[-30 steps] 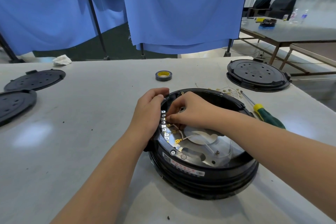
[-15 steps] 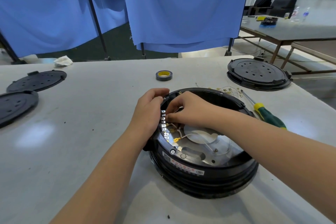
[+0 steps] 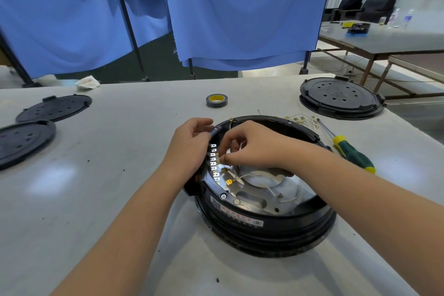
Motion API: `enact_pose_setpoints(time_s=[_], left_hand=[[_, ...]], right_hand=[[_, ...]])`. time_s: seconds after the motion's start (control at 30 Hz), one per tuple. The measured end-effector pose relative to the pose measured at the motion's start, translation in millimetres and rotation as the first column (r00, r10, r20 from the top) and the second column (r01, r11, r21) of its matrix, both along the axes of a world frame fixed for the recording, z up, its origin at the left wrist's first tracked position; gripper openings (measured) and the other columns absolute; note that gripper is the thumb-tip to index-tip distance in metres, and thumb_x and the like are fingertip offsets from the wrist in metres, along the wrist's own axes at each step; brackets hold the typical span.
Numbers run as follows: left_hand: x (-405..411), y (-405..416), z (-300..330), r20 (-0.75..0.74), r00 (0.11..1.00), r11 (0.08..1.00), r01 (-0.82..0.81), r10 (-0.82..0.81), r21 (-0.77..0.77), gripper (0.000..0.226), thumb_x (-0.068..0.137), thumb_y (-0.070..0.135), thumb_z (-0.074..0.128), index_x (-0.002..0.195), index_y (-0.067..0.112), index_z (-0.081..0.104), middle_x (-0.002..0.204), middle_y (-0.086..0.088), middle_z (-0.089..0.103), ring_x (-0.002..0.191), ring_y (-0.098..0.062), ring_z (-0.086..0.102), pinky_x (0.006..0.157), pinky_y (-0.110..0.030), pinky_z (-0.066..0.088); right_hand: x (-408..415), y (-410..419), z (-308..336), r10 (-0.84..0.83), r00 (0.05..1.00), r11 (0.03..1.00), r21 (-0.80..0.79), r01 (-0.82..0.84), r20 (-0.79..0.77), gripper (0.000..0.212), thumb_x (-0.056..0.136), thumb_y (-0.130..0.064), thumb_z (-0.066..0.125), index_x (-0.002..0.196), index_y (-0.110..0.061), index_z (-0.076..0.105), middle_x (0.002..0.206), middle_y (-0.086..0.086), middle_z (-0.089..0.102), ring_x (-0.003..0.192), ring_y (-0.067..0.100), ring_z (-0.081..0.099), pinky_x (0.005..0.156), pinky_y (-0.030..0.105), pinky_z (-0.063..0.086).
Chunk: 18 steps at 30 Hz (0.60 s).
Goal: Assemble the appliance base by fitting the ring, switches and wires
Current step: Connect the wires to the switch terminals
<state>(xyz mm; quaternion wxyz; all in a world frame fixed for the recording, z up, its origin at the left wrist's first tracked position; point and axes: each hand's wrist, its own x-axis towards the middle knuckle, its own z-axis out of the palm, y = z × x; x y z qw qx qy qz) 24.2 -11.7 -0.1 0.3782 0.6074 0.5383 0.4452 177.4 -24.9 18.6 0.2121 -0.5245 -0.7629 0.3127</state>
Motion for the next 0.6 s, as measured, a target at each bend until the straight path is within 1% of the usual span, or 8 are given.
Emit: enact_pose_setpoints(time_s=[0.07, 0.17, 0.23, 0.37, 0.4, 0.47, 0.53, 0.6], left_hand=[[-3.1, -4.9, -3.8, 0.023, 1.0, 1.0, -0.01, 0.01, -0.023, 0.034, 0.093, 0.006, 0.049, 0.121, 0.02, 0.061, 0.108, 0.01, 0.065, 0.092, 0.002, 0.06, 0.071, -0.01, 0.046], [-6.4, -13.5, -9.6, 0.072, 0.997, 0.999, -0.012, 0.015, -0.051, 0.034, 0.094, 0.012, 0.05, 0.124, 0.021, 0.062, 0.11, 0.006, 0.066, 0.095, -0.005, 0.062, 0.075, -0.018, 0.046], [-6.8, -18.4, -12.7, 0.087, 0.996, 0.999, 0.007, -0.003, -0.044, 0.035, 0.094, 0.012, 0.048, 0.124, 0.022, 0.062, 0.11, 0.009, 0.067, 0.098, -0.005, 0.063, 0.077, -0.02, 0.046], [-6.2, -21.9, -19.8, 0.152, 0.988, 1.0, -0.007, 0.008, -0.008, 0.037, 0.094, 0.008, 0.045, 0.124, 0.023, 0.061, 0.111, 0.015, 0.065, 0.101, 0.001, 0.061, 0.078, -0.015, 0.045], [-6.1, -21.7, -21.1, 0.163, 0.987, 1.0, -0.006, 0.006, -0.001, 0.037, 0.094, 0.007, 0.045, 0.124, 0.022, 0.062, 0.11, 0.015, 0.066, 0.099, 0.002, 0.061, 0.076, -0.013, 0.046], [-5.9, -20.9, -22.2, 0.169, 0.986, 1.0, -0.003, 0.002, 0.007, 0.037, 0.093, 0.005, 0.045, 0.12, 0.022, 0.064, 0.108, 0.014, 0.067, 0.097, 0.003, 0.063, 0.074, -0.01, 0.047], [-5.9, -19.7, -22.0, 0.179, 0.984, 1.0, -0.001, -0.001, 0.011, 0.037, 0.092, 0.002, 0.044, 0.112, 0.025, 0.066, 0.105, 0.012, 0.069, 0.098, -0.002, 0.064, 0.078, -0.016, 0.049], [-5.5, -19.1, -21.7, 0.182, 0.983, 1.0, -0.001, -0.002, 0.016, 0.039, 0.091, 0.001, 0.044, 0.102, 0.029, 0.067, 0.098, 0.011, 0.072, 0.096, -0.007, 0.066, 0.08, -0.023, 0.049]], right_hand=[[0.8, -1.6, 1.6, 0.008, 1.0, 1.0, -0.025, -0.008, -0.011, 0.008, 0.078, -0.018, 0.07, 0.082, -0.023, 0.074, 0.06, -0.003, 0.055, 0.052, 0.005, 0.048, 0.058, 0.021, 0.043], [0.9, -4.4, 3.1, 0.016, 1.0, 0.998, -0.063, -0.017, -0.027, 0.011, 0.082, -0.016, 0.067, 0.087, -0.022, 0.075, 0.069, -0.003, 0.066, 0.055, 0.002, 0.058, 0.058, 0.019, 0.054], [0.0, -4.7, 3.0, 0.019, 0.999, 0.997, -0.08, -0.021, -0.027, 0.011, 0.083, -0.016, 0.067, 0.089, -0.02, 0.075, 0.078, 0.001, 0.07, 0.058, 0.003, 0.062, 0.062, 0.023, 0.058], [-1.9, -3.6, 1.1, 0.034, 0.999, 0.996, -0.08, -0.032, 0.018, 0.007, 0.083, -0.017, 0.069, 0.089, -0.018, 0.072, 0.082, 0.008, 0.071, 0.066, 0.018, 0.07, 0.066, 0.031, 0.061], [-2.7, -3.2, 0.1, 0.036, 0.999, 0.997, -0.072, -0.034, 0.026, 0.006, 0.082, -0.018, 0.07, 0.088, -0.018, 0.072, 0.081, 0.009, 0.071, 0.067, 0.02, 0.07, 0.066, 0.031, 0.06], [-3.7, -1.4, -1.9, 0.034, 0.998, 0.999, -0.036, -0.033, 0.054, 0.006, 0.081, -0.02, 0.072, 0.086, -0.017, 0.072, 0.078, 0.008, 0.071, 0.064, 0.015, 0.069, 0.065, 0.028, 0.06], [-4.6, 0.6, -3.5, 0.031, 0.998, 0.999, -0.019, -0.03, 0.052, 0.006, 0.08, -0.02, 0.073, 0.083, -0.016, 0.072, 0.074, 0.005, 0.072, 0.059, 0.009, 0.065, 0.064, 0.024, 0.058], [-4.8, 1.4, -4.2, 0.032, 0.998, 0.999, -0.007, -0.032, 0.056, 0.006, 0.079, -0.022, 0.074, 0.081, -0.017, 0.072, 0.071, -0.001, 0.072, 0.057, 0.002, 0.063, 0.059, 0.014, 0.052]])
